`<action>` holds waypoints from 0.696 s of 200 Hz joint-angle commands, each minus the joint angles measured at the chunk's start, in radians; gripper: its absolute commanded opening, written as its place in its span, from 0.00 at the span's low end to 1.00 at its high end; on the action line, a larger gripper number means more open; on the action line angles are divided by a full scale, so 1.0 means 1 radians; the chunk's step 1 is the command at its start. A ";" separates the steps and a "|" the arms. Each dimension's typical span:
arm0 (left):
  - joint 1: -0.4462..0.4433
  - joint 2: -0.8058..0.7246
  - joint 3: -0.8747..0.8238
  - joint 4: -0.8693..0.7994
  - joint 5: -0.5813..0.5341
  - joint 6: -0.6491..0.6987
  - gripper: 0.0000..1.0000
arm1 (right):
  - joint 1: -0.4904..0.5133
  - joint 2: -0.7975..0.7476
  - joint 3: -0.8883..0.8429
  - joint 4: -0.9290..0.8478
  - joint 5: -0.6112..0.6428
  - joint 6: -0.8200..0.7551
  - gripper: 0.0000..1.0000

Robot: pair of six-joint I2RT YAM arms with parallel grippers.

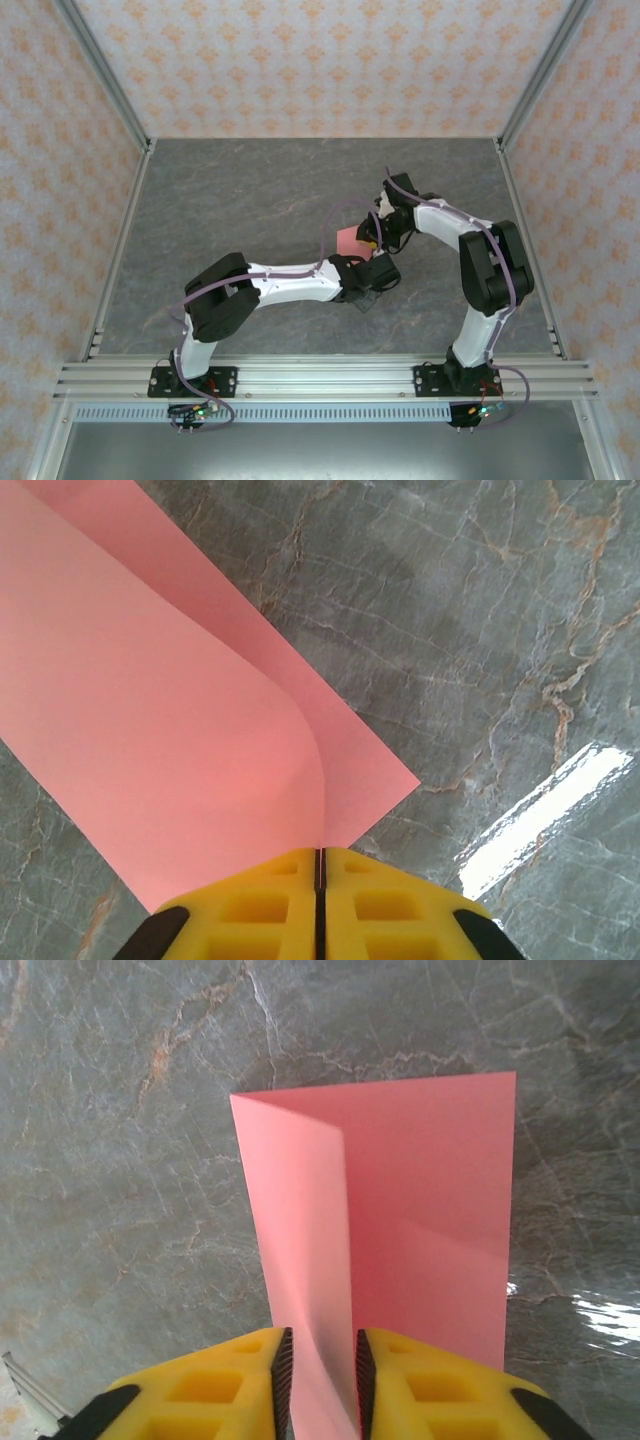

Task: Fold a paper plane with a square sheet of paper (fold left side to right side)
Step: Fold the triangle a second time at the center of the table.

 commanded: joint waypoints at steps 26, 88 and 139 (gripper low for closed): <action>-0.004 -0.069 -0.037 0.022 -0.023 0.005 0.02 | -0.050 -0.057 0.083 -0.048 0.083 -0.016 0.41; 0.027 -0.117 -0.073 0.056 0.047 -0.014 0.01 | -0.185 -0.219 0.089 -0.079 0.110 -0.032 0.62; 0.104 -0.166 -0.125 0.123 0.245 -0.051 0.02 | -0.196 -0.418 -0.137 -0.038 0.065 -0.035 0.52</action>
